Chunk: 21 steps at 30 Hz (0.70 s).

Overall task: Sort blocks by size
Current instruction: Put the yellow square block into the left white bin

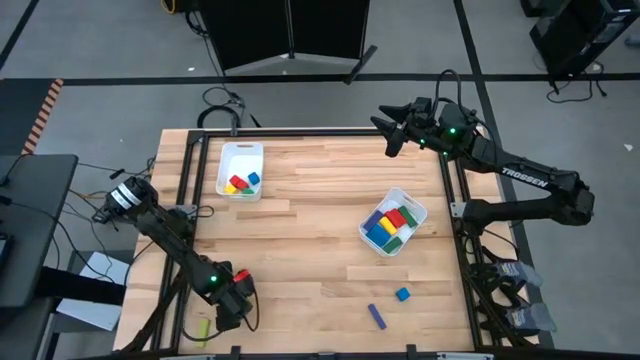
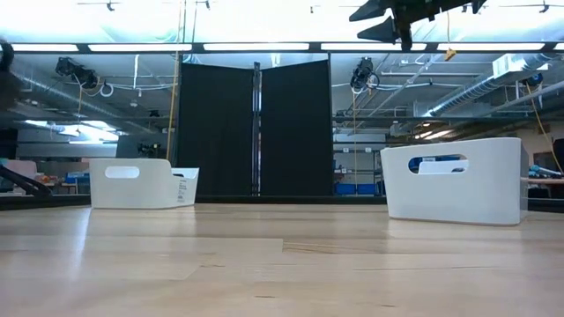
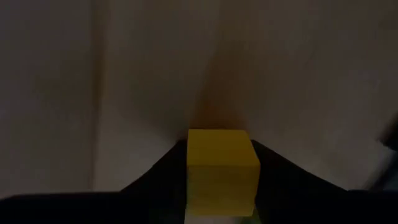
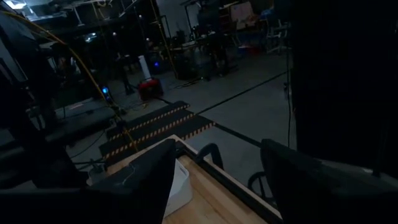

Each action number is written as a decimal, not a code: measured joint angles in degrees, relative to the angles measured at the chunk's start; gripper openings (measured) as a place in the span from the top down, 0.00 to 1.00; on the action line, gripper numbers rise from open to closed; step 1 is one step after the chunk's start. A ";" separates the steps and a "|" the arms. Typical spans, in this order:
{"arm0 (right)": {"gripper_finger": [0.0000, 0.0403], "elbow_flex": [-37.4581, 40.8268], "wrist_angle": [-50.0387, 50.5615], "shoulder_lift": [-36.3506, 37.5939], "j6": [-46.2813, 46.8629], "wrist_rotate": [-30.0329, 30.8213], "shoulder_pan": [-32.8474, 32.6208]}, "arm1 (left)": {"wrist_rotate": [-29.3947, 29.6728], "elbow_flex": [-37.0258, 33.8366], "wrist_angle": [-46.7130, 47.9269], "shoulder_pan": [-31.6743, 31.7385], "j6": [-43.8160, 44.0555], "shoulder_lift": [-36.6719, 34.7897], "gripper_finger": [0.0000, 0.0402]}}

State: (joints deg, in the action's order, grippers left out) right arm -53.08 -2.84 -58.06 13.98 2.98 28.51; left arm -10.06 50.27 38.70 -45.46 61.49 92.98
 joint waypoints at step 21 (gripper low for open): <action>0.39 0.00 1.16 -0.02 -0.74 -4.18 -3.53 | 42.17 0.12 11.96 24.06 -6.64 -42.70 0.65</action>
State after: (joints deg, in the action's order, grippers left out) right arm -53.08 -1.68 -58.08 13.24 -1.20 24.98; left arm 32.11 50.39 50.65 -21.40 54.84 50.28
